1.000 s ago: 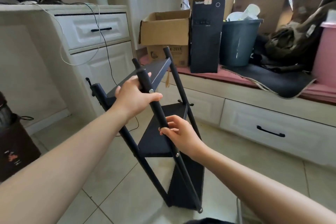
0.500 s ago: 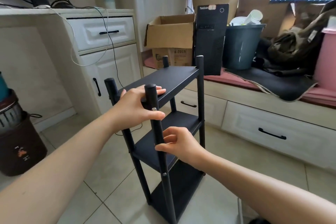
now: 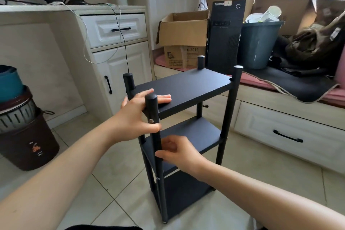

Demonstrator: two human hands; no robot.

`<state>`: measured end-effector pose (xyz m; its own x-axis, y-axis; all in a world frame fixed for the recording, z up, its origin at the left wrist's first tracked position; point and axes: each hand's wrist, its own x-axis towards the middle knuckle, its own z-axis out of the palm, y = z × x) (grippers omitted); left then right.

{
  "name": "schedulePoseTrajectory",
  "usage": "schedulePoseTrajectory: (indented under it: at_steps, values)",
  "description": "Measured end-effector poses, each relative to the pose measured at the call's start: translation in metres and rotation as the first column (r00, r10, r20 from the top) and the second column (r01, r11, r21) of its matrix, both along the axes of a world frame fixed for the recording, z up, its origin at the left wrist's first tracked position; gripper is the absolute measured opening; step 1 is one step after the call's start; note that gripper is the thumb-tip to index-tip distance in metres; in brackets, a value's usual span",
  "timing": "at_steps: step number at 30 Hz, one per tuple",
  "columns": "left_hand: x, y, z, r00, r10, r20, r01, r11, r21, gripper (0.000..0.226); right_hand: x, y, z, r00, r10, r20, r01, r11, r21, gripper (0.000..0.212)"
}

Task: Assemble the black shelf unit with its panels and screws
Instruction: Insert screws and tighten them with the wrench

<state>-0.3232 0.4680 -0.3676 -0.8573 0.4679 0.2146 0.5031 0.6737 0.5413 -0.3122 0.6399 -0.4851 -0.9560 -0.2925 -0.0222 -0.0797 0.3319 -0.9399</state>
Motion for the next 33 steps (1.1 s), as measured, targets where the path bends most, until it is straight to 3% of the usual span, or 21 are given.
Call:
schedulePoseTrajectory:
  at_steps: [3, 6, 10, 11, 13, 15, 18, 22, 25, 29, 33]
  values:
    - [0.001, -0.006, 0.0, 1.0, 0.01, 0.01, -0.01, 1.0, 0.028, 0.073, -0.002, -0.003, 0.0, 1.0, 0.005, 0.0, -0.005, 1.0, 0.01, 0.034]
    - [0.003, -0.004, 0.003, 1.0, 0.018, 0.014, -0.019, 0.999, 0.045, 0.074, -0.005, -0.001, -0.002, 0.999, 0.034, -0.018, -0.034, 0.999, 0.014, 0.018]
    - [0.012, 0.002, 0.018, 0.997, 0.051, 0.066, -0.069, 0.947, 0.313, 0.069, -0.01, 0.017, 0.001, 0.986, 0.066, -0.15, -0.043, 0.987, 0.157, 0.017]
    - [0.014, 0.007, 0.021, 0.994, 0.103, 0.025, -0.106, 0.949, 0.296, 0.063, -0.014, 0.026, 0.003, 0.98, 0.045, -0.195, -0.005, 0.98, 0.2, 0.017]
    - [0.016, 0.02, 0.024, 0.956, 0.223, -0.19, -0.214, 0.975, 0.063, 0.048, -0.022, 0.049, 0.007, 0.962, -0.053, -0.267, 0.123, 0.959, 0.255, 0.012]
    - [0.019, 0.037, 0.022, 0.878, 0.221, -0.424, -0.332, 0.92, -0.209, 0.035, -0.03, 0.073, 0.011, 0.928, -0.189, -0.321, 0.276, 0.928, 0.25, 0.006]
    - [0.019, 0.063, 0.014, 0.804, 0.18, -0.567, -0.451, 0.806, -0.383, 0.025, -0.038, 0.102, 0.013, 0.843, -0.444, -0.303, 0.497, 0.86, 0.121, 0.006]
    - [0.015, 0.09, 0.002, 0.745, 0.175, -0.644, -0.537, 0.731, -0.422, 0.016, -0.044, 0.13, 0.01, 0.743, -0.624, -0.242, 0.648, 0.761, 0.032, 0.014]
    - [0.006, 0.106, -0.009, 0.777, 0.179, -0.604, -0.515, 0.731, -0.447, 0.022, -0.05, 0.142, 0.007, 0.722, -0.655, -0.223, 0.677, 0.735, 0.034, 0.031]
    - [-0.007, 0.119, -0.024, 0.806, 0.195, -0.559, -0.5, 0.73, -0.466, 0.059, -0.057, 0.146, 0.004, 0.734, -0.648, -0.205, 0.672, 0.736, 0.082, 0.05]
    - [-0.009, 0.117, -0.029, 0.763, 0.22, -0.608, -0.495, 0.803, -0.331, 0.059, -0.059, 0.139, 0.004, 0.796, -0.579, -0.179, 0.588, 0.809, -0.002, 0.058]
